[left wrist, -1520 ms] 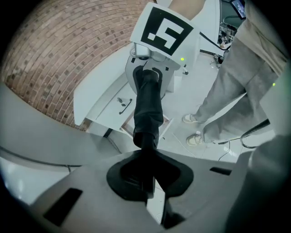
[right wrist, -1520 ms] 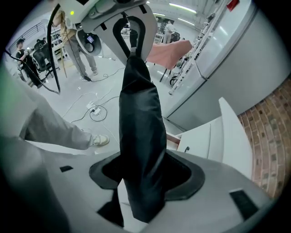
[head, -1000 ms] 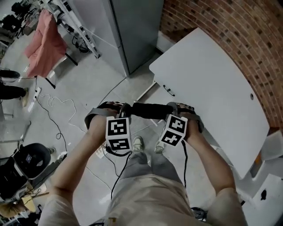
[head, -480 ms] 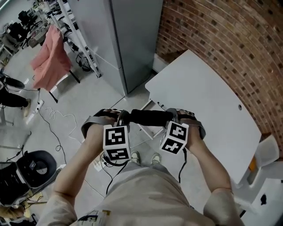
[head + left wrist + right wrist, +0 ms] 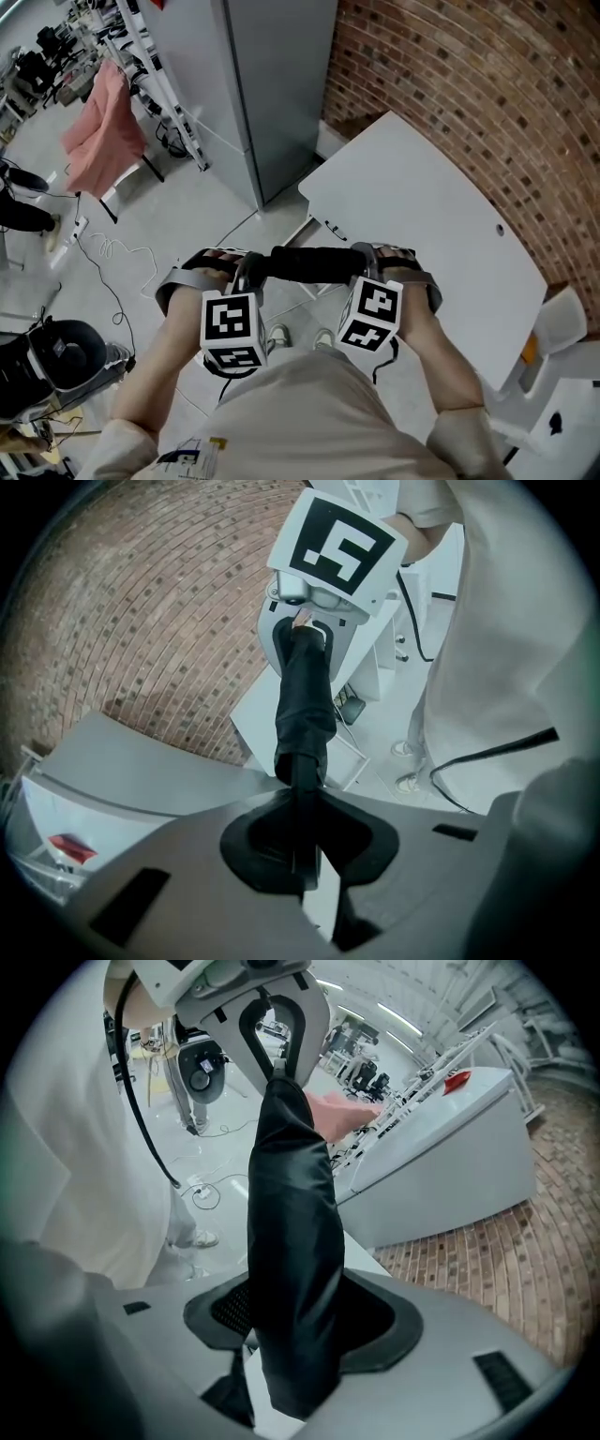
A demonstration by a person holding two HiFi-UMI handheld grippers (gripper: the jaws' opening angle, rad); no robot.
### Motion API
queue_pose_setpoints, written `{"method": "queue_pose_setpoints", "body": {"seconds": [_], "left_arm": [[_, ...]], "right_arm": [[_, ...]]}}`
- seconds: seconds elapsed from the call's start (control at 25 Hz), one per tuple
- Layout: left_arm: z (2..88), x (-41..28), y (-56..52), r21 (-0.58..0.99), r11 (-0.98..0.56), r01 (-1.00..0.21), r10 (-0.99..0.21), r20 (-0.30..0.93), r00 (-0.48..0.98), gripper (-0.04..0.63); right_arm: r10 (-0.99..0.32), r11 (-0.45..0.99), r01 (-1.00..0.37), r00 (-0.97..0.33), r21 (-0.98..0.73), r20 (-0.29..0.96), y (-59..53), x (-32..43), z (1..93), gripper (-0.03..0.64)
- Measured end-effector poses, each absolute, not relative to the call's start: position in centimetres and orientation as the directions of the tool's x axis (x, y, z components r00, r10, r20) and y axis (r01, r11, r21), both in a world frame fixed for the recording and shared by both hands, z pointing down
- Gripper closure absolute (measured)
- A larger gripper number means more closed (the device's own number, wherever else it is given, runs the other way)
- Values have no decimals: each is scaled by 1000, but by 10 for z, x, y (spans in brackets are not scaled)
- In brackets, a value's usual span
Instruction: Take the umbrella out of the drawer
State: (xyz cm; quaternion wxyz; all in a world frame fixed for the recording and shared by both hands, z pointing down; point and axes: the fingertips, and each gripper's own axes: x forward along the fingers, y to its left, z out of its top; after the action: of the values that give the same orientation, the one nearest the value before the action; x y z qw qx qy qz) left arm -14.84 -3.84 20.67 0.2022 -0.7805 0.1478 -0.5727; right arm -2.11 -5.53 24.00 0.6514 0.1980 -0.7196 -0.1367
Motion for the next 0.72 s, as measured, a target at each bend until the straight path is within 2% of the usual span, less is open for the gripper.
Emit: {"method": "queue_pose_setpoints", "body": {"seconds": [0.72], "left_arm": [[227,-124,-25,-444,-896,4,-422,853,307,565]], "right_arm": [[-419,905,-110,-70,410,905,-42,3,264,368]]}}
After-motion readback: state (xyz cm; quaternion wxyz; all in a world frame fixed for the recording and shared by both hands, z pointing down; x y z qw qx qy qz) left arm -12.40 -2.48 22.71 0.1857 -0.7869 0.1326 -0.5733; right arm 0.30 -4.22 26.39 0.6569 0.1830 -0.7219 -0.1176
